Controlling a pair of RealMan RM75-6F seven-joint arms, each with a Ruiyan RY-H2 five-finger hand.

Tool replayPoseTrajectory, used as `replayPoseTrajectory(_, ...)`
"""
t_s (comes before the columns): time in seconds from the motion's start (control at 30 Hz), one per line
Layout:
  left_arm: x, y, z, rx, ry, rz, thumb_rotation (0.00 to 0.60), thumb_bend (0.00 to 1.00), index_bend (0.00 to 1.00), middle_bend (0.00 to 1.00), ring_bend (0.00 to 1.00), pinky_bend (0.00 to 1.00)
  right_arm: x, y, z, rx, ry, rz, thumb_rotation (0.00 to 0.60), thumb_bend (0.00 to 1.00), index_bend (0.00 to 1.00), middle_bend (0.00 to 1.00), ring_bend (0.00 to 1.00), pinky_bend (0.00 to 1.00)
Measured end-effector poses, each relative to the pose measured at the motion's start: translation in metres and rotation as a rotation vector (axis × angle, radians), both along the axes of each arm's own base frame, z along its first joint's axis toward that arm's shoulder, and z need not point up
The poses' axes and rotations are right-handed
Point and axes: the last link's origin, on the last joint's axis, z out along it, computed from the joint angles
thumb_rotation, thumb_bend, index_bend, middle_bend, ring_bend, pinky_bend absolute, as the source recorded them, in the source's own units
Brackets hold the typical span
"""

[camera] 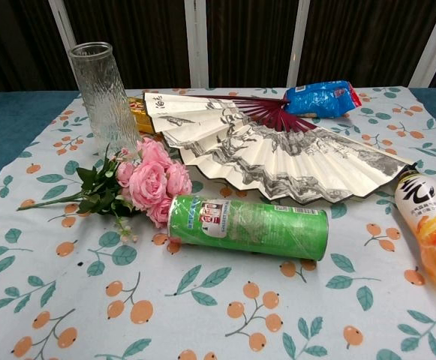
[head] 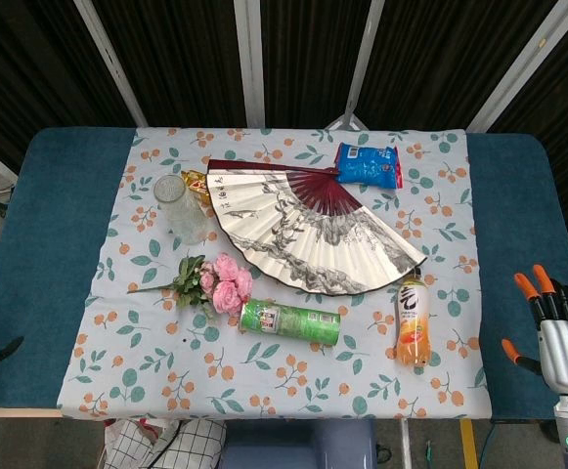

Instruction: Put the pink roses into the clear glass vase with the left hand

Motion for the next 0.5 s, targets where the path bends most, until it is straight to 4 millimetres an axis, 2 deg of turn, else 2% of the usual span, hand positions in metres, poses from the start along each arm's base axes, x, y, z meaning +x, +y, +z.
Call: replayPoseTrajectory(0.5,0.008,0.002,-0.014,-0.075,-0.037,-0.019,0.6,0.2,0.04,0.02,0.0,0.05,-0.003,0.002,0.005,-0.015,-0.019,-0.021,0.6,0.24,0.15,0.03,0.07,0.09)
